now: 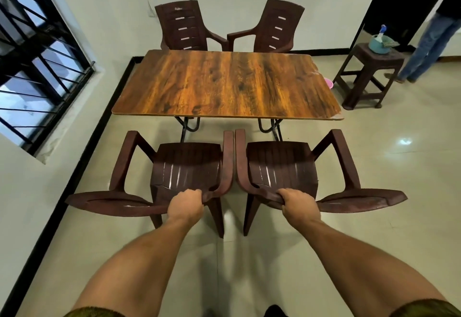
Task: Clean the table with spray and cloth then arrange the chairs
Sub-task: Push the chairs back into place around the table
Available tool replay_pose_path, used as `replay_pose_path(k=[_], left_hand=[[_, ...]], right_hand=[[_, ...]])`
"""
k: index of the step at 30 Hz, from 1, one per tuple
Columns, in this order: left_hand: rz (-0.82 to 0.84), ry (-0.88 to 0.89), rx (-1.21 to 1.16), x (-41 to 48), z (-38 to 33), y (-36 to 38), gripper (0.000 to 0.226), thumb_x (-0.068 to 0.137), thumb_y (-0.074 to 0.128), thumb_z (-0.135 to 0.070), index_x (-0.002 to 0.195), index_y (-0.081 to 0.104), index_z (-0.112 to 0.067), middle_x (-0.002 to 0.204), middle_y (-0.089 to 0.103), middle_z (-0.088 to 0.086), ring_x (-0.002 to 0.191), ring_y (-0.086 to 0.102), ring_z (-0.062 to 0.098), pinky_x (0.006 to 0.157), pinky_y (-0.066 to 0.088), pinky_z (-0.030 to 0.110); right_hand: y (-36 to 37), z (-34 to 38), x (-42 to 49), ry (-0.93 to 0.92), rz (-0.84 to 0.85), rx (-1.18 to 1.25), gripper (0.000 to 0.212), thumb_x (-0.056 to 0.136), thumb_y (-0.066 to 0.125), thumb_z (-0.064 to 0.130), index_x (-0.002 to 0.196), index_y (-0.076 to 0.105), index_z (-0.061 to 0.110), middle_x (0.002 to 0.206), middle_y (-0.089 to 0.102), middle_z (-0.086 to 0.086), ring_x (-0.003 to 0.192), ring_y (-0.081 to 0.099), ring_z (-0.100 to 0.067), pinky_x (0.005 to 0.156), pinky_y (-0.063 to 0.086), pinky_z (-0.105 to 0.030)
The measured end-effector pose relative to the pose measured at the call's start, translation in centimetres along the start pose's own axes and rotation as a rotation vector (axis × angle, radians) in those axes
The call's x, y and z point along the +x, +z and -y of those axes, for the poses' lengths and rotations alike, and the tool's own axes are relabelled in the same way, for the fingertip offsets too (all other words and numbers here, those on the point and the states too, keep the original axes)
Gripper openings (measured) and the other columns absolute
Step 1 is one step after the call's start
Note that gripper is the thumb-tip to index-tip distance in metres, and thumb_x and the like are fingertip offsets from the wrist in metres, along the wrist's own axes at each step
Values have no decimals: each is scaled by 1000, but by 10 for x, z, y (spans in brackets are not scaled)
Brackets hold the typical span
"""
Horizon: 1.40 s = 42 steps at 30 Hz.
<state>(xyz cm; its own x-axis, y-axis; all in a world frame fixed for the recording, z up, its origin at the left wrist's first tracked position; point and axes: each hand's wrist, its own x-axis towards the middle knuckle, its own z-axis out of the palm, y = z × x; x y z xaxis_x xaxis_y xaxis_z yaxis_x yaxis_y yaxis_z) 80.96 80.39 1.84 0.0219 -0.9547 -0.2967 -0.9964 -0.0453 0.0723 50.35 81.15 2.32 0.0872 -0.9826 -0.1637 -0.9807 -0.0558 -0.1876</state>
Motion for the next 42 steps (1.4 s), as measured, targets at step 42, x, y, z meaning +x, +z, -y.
replay_pose_path(k=[42], left_hand=[[-88,140,-44,-41,78,3,58,104,23,-56,144,44,-20,141,55,1,132,49,21,118,27,47]], right_hand=[[15,177,-9,-423,-3,52,70,100,31,60,159,14,27,167,8,4,154,3,-14,125,4,-46]])
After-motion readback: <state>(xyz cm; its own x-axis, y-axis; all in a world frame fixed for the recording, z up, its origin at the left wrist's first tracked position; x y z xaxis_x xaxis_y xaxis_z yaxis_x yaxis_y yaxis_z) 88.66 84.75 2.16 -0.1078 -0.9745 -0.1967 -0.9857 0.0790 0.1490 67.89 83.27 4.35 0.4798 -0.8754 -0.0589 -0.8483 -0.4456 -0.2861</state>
